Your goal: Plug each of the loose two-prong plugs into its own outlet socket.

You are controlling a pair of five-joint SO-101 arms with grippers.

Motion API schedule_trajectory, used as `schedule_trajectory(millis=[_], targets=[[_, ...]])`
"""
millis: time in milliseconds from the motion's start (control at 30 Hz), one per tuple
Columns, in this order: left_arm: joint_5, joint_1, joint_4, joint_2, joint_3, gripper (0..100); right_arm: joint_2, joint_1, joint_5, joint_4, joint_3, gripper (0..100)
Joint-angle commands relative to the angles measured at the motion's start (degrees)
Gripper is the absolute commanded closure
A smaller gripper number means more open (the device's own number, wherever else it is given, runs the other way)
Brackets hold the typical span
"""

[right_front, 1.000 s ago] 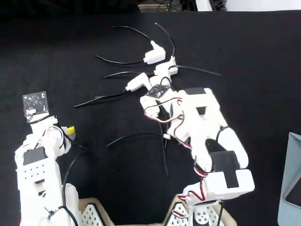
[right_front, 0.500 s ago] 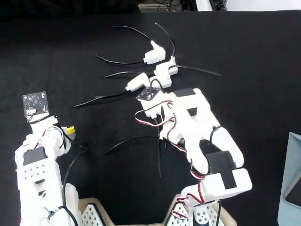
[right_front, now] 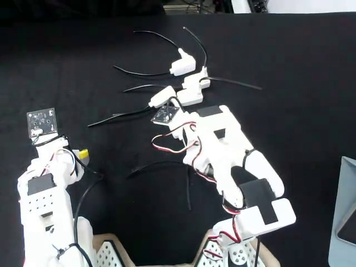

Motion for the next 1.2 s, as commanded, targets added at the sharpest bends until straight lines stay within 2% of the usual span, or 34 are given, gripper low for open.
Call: schedule_trajectory(millis=[0,233,533,933,1167], targets=[[0.5,0.7,-1.1,-1.1,-0.6,72,-2.2,-0.3,0.4,-0.4,0.7,97.7],[0.5,0.7,-1.1,-1.1,-0.6,72,-2.3,-0.3,0.1,2.4,0.9,89.2],[0.5,0.7,-1.1,-1.1,-0.5,72,-1.9,-0.3,0.4,3.1,1.0,94.9],[0.5,0.7,-1.1,-1.1,-0.5,72,-1.8,-0.2,0.4,2.9,3.3,94.9],[0.5,0.7,-1.1,-1.1,-0.5,72,-1.8,2.7,0.4,2.9,3.6,94.9]])
